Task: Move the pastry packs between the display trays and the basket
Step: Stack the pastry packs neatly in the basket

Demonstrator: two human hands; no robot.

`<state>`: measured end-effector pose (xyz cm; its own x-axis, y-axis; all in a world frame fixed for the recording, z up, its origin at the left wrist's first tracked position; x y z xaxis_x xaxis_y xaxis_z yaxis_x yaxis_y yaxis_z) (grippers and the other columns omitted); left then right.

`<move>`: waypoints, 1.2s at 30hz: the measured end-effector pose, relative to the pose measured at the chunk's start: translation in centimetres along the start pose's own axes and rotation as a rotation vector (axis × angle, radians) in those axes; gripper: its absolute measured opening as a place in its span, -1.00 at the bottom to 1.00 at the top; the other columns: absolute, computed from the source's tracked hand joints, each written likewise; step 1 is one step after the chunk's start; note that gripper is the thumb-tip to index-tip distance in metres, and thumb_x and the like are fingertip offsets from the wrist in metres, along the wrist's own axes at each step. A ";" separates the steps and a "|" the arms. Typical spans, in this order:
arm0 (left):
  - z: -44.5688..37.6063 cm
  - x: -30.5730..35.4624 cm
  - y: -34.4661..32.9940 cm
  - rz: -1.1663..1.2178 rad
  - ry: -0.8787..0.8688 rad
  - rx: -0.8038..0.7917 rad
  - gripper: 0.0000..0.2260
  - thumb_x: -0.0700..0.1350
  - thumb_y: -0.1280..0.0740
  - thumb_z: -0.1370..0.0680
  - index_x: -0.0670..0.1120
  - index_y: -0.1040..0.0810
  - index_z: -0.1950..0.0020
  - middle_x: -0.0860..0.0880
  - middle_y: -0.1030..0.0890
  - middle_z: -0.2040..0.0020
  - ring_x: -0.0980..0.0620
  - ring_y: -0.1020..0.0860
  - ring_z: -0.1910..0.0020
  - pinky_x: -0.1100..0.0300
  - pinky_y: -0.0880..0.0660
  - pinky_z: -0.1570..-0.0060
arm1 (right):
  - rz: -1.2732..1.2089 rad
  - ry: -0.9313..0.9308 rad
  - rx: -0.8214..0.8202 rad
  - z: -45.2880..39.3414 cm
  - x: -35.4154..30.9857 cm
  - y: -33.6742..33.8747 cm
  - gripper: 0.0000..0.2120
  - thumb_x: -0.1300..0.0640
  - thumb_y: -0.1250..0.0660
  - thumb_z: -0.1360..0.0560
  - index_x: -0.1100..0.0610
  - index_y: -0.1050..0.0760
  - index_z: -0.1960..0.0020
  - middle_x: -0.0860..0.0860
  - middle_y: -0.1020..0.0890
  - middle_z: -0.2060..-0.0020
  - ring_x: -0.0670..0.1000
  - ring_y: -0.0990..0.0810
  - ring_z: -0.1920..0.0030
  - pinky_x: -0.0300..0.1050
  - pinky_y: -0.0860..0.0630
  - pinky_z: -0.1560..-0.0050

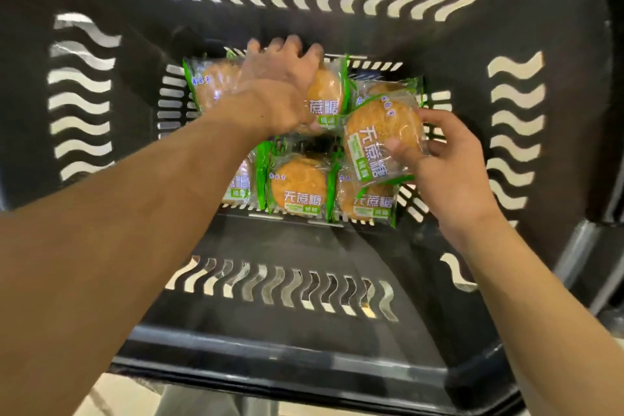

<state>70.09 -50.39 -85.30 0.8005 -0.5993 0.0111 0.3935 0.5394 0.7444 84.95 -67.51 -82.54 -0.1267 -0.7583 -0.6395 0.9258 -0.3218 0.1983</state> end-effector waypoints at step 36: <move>88.7 -31.1 40.2 1.673 0.303 1.578 -0.73 -0.07 -0.57 -0.41 0.00 -0.61 -0.05 0.01 -0.70 0.07 -0.01 -0.67 0.06 -0.02 -0.64 0.03 | -0.184 0.899 -0.532 68.8 -56.5 -20.0 -0.68 0.29 -0.43 -0.48 -0.04 -0.53 -0.13 0.02 -0.74 0.11 -0.01 -0.72 0.18 -0.18 -0.62 0.27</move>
<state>20.90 -62.52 3.45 0.0150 -0.1239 0.9922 -0.8567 -0.5133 -0.0511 49.09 -57.19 0.75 -0.1718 0.0451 -0.9841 0.9835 0.0655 -0.1687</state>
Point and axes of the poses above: each hand's wrist, its own z-axis away from the middle knuckle, its own y-axis out of the back of the hand, x = y × z, the point moved 8 cm from there along -z, towards the middle knuckle
